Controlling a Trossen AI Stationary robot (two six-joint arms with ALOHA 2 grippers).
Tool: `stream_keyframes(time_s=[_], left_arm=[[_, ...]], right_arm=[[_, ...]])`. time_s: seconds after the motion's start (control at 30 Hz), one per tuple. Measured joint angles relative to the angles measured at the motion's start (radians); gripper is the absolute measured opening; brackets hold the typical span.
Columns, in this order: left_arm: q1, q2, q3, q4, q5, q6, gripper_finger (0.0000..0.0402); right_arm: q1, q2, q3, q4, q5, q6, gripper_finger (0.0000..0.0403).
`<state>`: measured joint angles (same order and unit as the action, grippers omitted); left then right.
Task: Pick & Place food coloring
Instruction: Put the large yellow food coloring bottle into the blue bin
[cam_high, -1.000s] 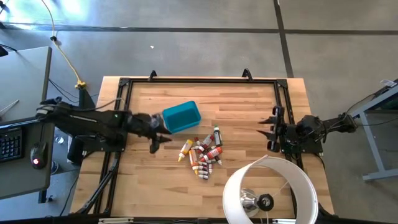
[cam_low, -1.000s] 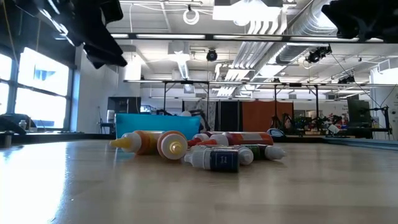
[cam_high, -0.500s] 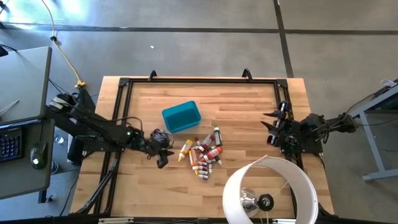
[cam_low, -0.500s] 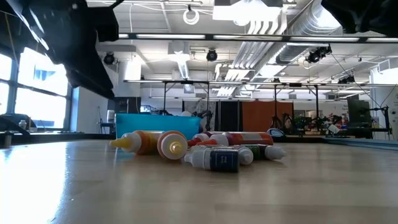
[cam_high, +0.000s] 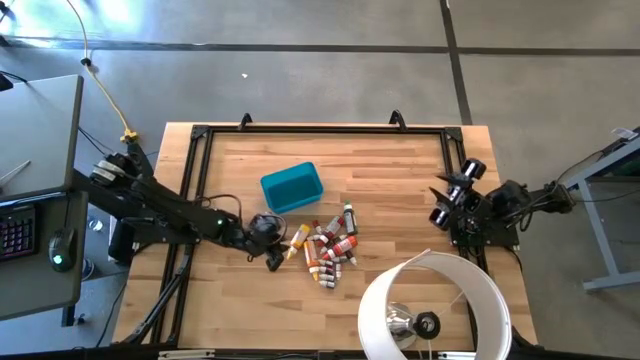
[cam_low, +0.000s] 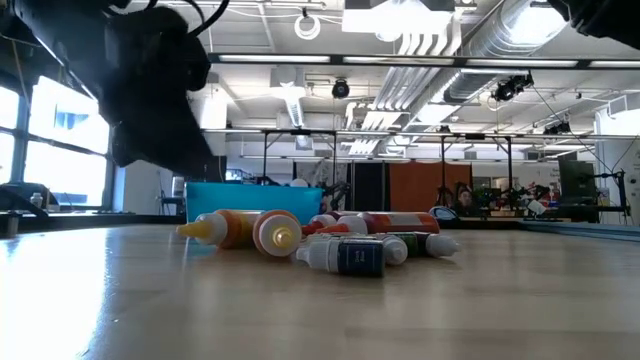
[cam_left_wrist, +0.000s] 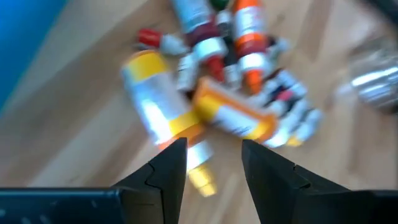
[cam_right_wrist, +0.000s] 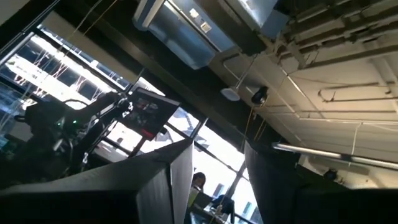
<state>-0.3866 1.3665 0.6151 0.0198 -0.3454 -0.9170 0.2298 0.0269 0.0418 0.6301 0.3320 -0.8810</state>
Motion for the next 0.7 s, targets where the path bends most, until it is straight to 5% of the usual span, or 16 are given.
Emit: stream_keyframes(time_s=[0.17,0.4,0.7], left_arm=[[0.000,0.063,0.000,0.112,0.047,-0.059,0.0152],[0.000,0.071,0.051,0.007,0.016,-0.131,0.0152],[-0.001,0.071,0.173,-0.178,-0.012,-0.078,0.0152]], right_arm=[[0.000,0.000,0.000,0.044,0.001,0.000,0.0138],[-0.022,0.109,0.106,-0.123,0.133,0.184,0.0138],[-0.072,0.574,0.438,-0.647,0.079,0.625,0.0138]])
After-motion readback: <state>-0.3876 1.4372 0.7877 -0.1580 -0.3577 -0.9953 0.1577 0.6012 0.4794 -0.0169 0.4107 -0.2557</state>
